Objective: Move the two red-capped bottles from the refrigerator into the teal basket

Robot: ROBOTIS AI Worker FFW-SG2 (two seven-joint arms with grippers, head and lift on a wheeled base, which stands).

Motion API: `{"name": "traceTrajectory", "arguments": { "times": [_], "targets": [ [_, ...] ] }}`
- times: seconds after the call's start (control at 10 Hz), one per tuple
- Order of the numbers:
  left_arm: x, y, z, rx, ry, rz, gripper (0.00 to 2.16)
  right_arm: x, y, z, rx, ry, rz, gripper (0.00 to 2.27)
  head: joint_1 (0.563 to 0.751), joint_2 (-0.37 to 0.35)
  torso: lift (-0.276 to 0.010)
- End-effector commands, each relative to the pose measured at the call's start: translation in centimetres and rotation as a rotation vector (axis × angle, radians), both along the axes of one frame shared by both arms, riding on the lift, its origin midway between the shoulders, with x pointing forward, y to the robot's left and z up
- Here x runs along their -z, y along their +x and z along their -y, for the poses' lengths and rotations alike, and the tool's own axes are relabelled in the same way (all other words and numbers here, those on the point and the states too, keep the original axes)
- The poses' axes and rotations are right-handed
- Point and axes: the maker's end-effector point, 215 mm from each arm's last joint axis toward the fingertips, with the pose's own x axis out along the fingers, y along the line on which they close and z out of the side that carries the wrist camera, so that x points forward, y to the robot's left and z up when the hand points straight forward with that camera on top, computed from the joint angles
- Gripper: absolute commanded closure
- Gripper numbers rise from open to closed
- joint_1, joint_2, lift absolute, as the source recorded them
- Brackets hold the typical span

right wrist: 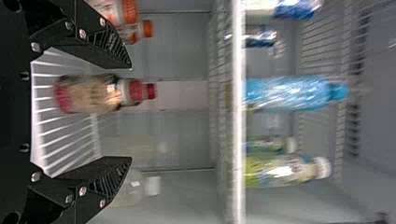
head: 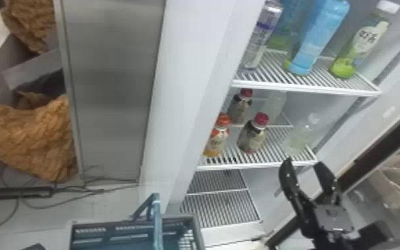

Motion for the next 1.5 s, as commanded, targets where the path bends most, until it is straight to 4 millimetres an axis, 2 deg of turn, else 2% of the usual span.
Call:
{"name": "traceTrajectory", "arguments": {
  "times": [0.0, 0.1, 0.6, 1.0, 1.4],
  "targets": [
    [-0.3, -0.3, 0.3, 0.014, -0.005, 0.004, 1.15, 3.0, 0.7, 0.8, 0.01, 0.023, -0.04, 0.25, 0.695, -0.35, -0.224],
    [-0.3, -0.3, 0.3, 0.016, -0.005, 0.003, 1.15, 4.3, 1.6, 1.2, -0.003, 0.021, -0.051, 0.17, 0.695, -0.35, -0.224],
    [-0.8, 0.0, 0.5, 0.013, -0.017, 0.008, 1.15, 2.6, 3.7, 1.0, -0.023, -0.027, -0.016, 0.1, 0.695, -0.35, -0.224],
    [-0.9, -0.4, 0.8, 0.027, -0.02, 0.005, 1.15, 3.8, 4.7, 1.3, -0.034, -0.029, -0.034, 0.1, 0.695, -0.35, -0.224],
    [-1.1, -0.5, 1.2, 0.04, -0.026, 0.007, 1.15, 4.8, 7.6, 1.2, -0.062, -0.025, -0.049, 0.11, 0.695, -0.35, -0.224]
  ]
}}
